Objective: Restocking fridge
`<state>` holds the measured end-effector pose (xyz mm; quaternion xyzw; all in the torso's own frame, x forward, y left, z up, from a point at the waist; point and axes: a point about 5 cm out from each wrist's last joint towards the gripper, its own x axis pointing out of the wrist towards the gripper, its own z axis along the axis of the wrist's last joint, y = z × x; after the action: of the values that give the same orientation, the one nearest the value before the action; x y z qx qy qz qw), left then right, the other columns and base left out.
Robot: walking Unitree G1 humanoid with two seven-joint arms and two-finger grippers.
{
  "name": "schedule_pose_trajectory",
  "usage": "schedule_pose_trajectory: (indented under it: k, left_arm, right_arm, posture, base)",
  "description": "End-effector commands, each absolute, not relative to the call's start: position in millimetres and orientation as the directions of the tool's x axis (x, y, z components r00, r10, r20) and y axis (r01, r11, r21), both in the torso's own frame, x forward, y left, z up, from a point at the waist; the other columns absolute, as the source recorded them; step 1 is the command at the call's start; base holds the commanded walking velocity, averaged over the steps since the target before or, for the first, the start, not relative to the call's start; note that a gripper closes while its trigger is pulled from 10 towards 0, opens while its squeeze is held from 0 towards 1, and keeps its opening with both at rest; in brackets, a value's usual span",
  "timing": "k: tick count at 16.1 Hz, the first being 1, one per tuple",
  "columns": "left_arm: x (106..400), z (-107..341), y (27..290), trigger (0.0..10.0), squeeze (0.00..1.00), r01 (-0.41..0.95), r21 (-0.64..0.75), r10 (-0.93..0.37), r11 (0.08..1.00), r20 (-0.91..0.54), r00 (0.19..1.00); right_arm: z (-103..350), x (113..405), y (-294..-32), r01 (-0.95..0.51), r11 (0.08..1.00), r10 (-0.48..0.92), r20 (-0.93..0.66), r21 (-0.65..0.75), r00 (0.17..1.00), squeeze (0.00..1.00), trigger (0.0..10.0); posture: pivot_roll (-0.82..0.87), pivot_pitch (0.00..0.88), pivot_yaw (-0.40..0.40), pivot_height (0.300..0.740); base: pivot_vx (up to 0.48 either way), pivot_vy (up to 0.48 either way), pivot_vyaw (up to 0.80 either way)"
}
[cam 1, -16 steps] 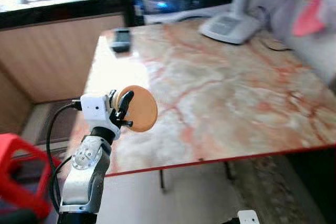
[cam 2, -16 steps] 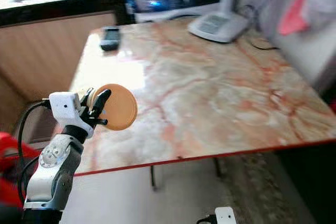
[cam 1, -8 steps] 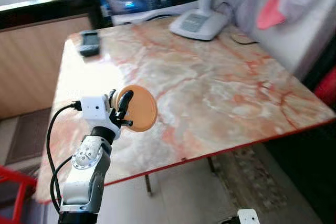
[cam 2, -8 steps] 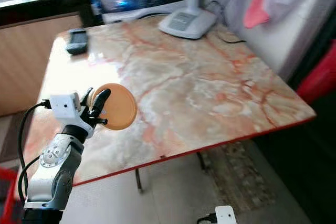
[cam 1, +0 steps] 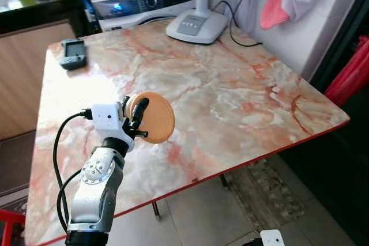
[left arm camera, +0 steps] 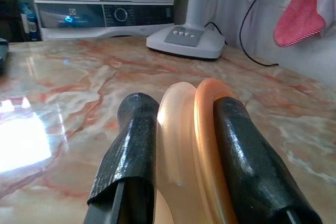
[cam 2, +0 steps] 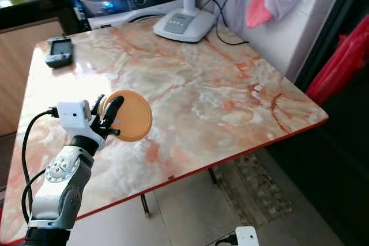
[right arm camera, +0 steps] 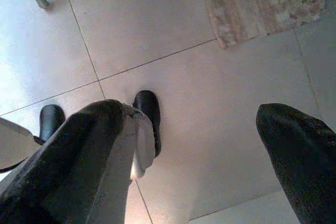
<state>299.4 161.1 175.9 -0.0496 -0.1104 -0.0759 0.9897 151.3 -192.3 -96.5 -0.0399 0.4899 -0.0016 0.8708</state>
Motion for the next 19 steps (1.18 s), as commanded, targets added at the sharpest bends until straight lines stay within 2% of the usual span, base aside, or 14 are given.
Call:
schedule_pose_trajectory:
  k: [1, 19]
  left_arm:
    - [299.0, 177.7, 161.8, 10.0, 0.0, 0.155, -0.071, -0.134, 0.985, 0.244, 0.961]
    - [298.5, 176.0, 158.1, 10.0, 0.0, 0.164, -0.07, -0.142, 0.984, 0.246, 0.959]
  right_arm:
    - [-98.6, 146.5, -191.1, -0.034, 0.997, -0.039, -0.864, -0.064, 0.502, 0.0, 10.0]
    - [-99.0, 145.6, -191.8, -0.044, 0.997, -0.035, -0.868, -0.066, 0.495, 0.0, 10.0]
  posture:
    - [0.09, 0.068, 0.064, 0.74]
    - [0.08, 0.07, 0.059, 0.74]
  base:
    - [0.0, 0.0, -0.8]
    - [0.0, 0.0, -0.8]
